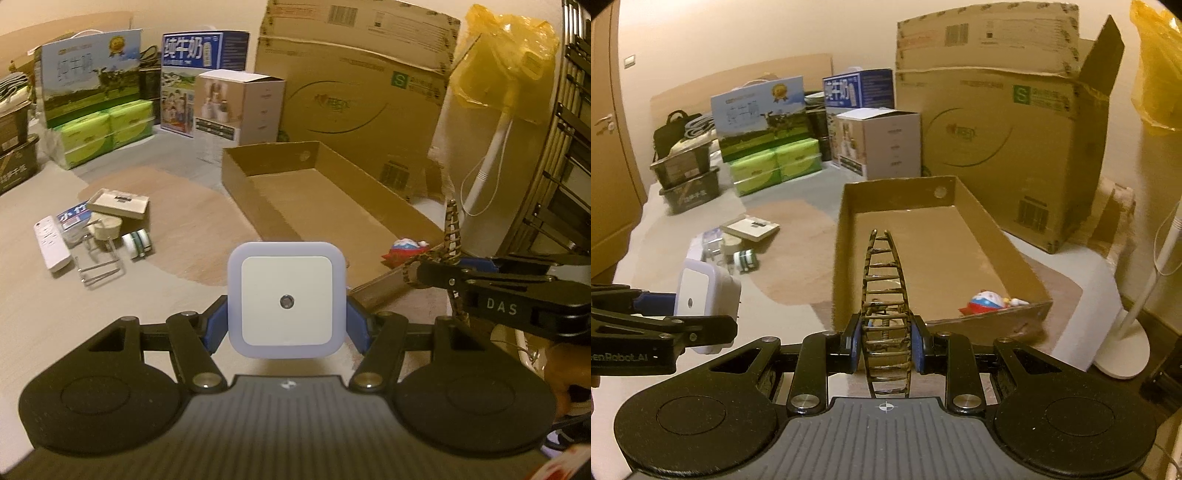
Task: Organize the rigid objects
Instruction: 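Carry the night light and wire coil over the cardboard box with both tools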
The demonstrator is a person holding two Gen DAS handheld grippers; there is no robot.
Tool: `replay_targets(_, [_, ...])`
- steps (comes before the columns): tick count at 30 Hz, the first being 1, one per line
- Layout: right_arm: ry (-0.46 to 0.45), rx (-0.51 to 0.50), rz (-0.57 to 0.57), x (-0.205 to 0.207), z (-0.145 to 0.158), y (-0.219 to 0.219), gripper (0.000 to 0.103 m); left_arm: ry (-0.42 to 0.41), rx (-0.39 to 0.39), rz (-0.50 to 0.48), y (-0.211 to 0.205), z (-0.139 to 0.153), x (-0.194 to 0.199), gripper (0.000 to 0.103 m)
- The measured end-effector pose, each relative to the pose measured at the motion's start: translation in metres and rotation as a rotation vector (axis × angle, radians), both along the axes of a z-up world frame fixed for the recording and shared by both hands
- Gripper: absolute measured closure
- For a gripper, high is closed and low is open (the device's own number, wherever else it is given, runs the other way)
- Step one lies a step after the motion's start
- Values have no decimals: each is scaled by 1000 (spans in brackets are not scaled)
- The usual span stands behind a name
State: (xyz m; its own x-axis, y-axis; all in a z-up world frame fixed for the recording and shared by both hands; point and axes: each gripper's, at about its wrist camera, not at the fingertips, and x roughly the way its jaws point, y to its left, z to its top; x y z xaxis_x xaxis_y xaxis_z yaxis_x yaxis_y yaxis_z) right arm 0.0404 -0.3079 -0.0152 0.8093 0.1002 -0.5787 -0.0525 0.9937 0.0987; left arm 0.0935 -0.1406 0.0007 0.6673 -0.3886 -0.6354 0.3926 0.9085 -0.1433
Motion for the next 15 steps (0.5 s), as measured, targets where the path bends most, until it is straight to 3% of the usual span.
replay_targets(15, [-5,3,-44,27,1,-43,76,-18,20,-84,-53,4,37,41])
